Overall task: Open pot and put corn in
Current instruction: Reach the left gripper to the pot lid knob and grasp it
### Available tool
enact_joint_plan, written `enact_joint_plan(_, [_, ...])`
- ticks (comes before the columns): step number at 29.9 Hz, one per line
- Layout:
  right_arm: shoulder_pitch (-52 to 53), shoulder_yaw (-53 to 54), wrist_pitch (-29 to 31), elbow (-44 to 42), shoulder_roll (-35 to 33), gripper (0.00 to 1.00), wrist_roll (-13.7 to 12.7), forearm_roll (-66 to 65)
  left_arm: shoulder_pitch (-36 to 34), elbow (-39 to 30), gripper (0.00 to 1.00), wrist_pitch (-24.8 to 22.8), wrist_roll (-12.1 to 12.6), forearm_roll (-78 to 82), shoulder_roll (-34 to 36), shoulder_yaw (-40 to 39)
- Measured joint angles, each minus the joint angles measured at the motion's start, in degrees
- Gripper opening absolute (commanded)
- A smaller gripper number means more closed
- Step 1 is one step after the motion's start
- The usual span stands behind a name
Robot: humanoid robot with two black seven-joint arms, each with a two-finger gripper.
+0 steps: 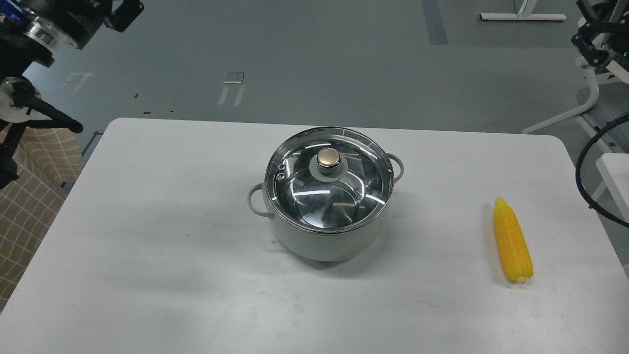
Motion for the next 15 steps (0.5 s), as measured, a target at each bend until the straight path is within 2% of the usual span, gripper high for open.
enact_joint_plan(4, [-0.2, 0.4, 0.0, -0.1, 0.1, 1.0, 0.0, 0.0, 0.4, -12.3, 0.95, 2.7, 0.1, 18.0, 1.3, 0.2])
enact_joint_plan(8, [-0.7, 0.6, 0.0, -0.1, 0.1, 1.0, 0.0, 0.2, 1.7, -23.7, 0.95, 3.3, 0.1, 37.3, 1.0, 0.3])
enact_joint_plan(11, [-1.1, 1.1, 0.0, -0.1, 0.1, 1.0, 0.4, 0.4, 2.8, -28.8, 0.95, 3.4, 0.1, 52.1, 0.7, 2.6])
enact_joint_plan(15, [-1.5, 2.5, 0.0, -0.1, -0.1, 1.0, 0.9, 0.4, 2.7, -30.5, 0.95, 4.0, 0.1, 68.8, -1.9, 8.3])
